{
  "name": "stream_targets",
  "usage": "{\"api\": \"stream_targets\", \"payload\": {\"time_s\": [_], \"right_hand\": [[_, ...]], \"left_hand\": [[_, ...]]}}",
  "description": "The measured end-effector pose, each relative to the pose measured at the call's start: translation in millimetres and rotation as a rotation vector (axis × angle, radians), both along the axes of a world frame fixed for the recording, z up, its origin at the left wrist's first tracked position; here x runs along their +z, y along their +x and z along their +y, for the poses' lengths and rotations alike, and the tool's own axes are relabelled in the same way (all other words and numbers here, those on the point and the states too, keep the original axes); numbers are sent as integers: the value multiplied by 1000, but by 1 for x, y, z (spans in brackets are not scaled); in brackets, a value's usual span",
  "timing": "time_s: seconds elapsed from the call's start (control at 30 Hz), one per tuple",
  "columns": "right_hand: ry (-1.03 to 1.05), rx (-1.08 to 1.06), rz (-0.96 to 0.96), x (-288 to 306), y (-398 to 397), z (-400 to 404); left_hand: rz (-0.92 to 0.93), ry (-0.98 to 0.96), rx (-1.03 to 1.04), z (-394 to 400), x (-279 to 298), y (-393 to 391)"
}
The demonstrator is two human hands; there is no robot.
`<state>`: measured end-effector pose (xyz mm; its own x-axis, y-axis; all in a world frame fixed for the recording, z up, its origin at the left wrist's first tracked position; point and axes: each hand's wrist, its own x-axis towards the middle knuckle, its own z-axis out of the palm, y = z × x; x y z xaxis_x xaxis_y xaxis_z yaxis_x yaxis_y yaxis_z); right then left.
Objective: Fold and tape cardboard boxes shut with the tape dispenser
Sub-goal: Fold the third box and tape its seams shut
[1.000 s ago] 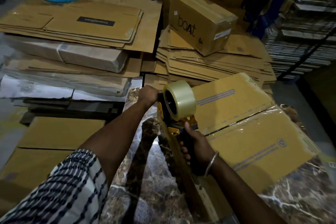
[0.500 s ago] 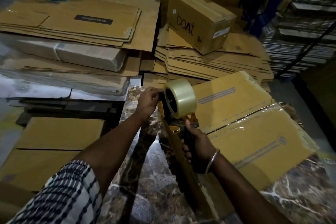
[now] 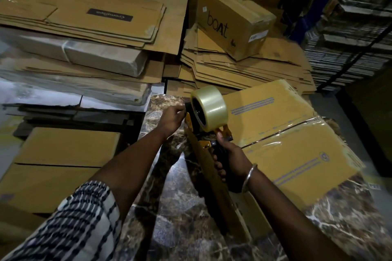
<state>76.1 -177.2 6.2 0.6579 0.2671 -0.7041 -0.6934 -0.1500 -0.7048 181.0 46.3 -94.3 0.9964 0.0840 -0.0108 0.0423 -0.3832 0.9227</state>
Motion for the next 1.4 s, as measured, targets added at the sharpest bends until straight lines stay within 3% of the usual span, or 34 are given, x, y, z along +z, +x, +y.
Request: {"api": "stream_targets", "payload": {"time_s": [0.37, 0.43, 0.5, 0.57, 0.63, 0.73, 0.9, 1.13, 1.4], "right_hand": [[26, -11, -3, 0, -62, -47], [30, -21, 2, -1, -63, -47], [39, -30, -5, -4, -63, -47], [43, -38, -7, -6, -63, -48], [41, -34, 1, -8, -63, -49], [31, -26, 11, -12, -61, -50], [45, -24, 22, -16, -59, -53], [15, -51, 19, -14, -40, -51], [-73, -87, 62, 6, -5, -55]], "left_hand": [[98, 167, 152, -17, 6, -1], [-27, 230, 200, -26, 9, -10], [-262, 427, 166, -30, 8, -22], [-448, 567, -76, -26, 0, -28], [-528, 521, -297, -19, -12, -29], [-457, 408, -439, -11, -13, -28], [-423, 357, -468, -5, -1, -26], [-408, 566, -411, -19, 0, -9], [-294, 594, -386, -42, 26, 26]]}}
